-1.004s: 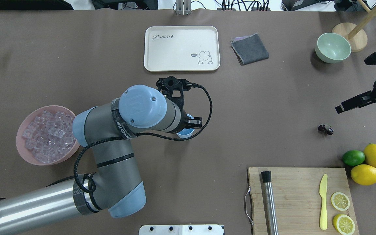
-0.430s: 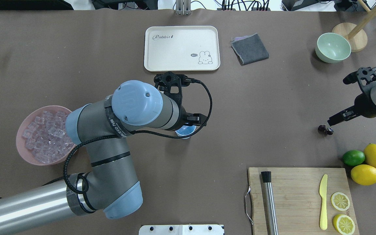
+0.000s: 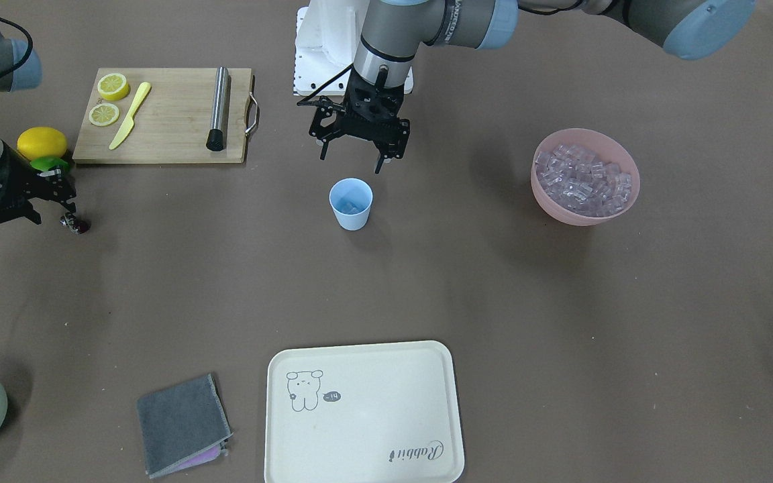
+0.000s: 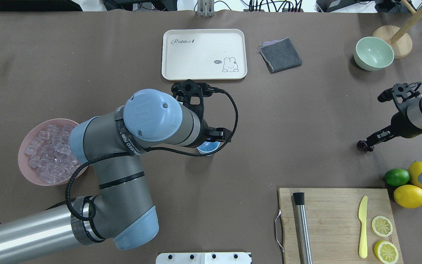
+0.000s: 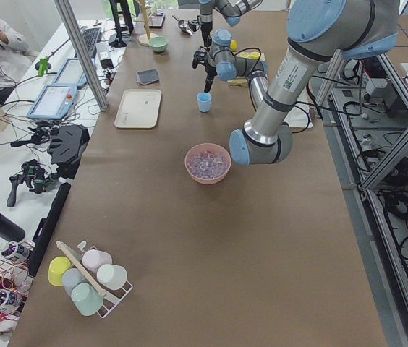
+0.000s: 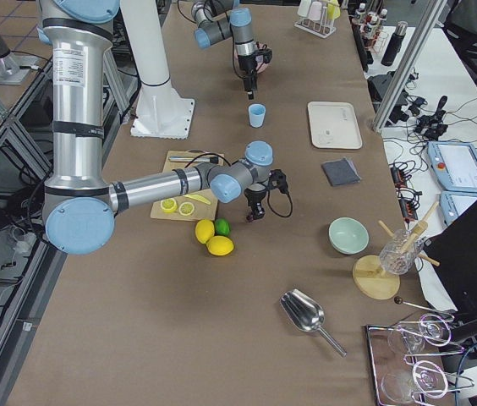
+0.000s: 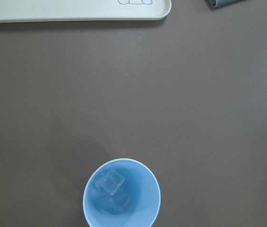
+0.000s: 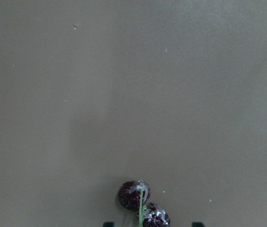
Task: Put ice and cherries in cup
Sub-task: 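Hold ice over the cup with left gripper while right gripper grasps cherries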
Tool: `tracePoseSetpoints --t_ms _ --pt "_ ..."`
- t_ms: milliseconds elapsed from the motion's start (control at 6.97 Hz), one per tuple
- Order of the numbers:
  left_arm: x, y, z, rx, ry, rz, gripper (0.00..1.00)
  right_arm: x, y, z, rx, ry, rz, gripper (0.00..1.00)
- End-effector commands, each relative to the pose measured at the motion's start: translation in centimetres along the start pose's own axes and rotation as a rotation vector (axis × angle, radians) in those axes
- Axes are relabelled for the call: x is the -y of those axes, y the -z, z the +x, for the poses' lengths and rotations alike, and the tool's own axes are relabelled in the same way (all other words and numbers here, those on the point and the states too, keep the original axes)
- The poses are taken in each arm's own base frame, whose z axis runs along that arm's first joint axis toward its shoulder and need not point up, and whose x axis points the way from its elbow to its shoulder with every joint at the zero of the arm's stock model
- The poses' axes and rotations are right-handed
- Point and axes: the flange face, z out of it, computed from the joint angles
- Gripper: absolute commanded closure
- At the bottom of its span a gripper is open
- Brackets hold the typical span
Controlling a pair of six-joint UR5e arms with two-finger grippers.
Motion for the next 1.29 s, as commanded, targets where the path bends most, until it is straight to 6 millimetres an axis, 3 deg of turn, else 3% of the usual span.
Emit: tracePoseSetpoints --t_ms 0,287,430,574,717,1148 --pt "0.1 0.1 0.0 0.001 0.001 0.001 0.03 -0.2 -0.5 -0.4 -0.004 0.000 -0.009 0.47" --pt "0.0 0.5 0.1 0.001 0.003 0.001 0.03 -0.2 -0.8 -0.9 -0.001 -0.005 -0.015 0.52" --pt "-0.1 1.1 0.1 0.009 0.004 -0.002 0.03 -0.3 -0.8 -0.9 0.000 -0.004 -0.015 0.64" --pt "-0.1 1.2 0.1 0.009 0.004 -0.002 0.03 -0.2 -0.8 -0.9 0.001 0.000 -0.013 0.93" --pt "-0.2 1.4 -0.1 0.008 0.004 0.000 0.03 0.0 -0.6 -1.2 0.005 0.007 -0.010 1.00" --pt "-0.4 2.4 -0.3 0.012 0.007 -0.002 0.03 0.2 0.0 -1.7 0.015 0.009 0.002 1.00"
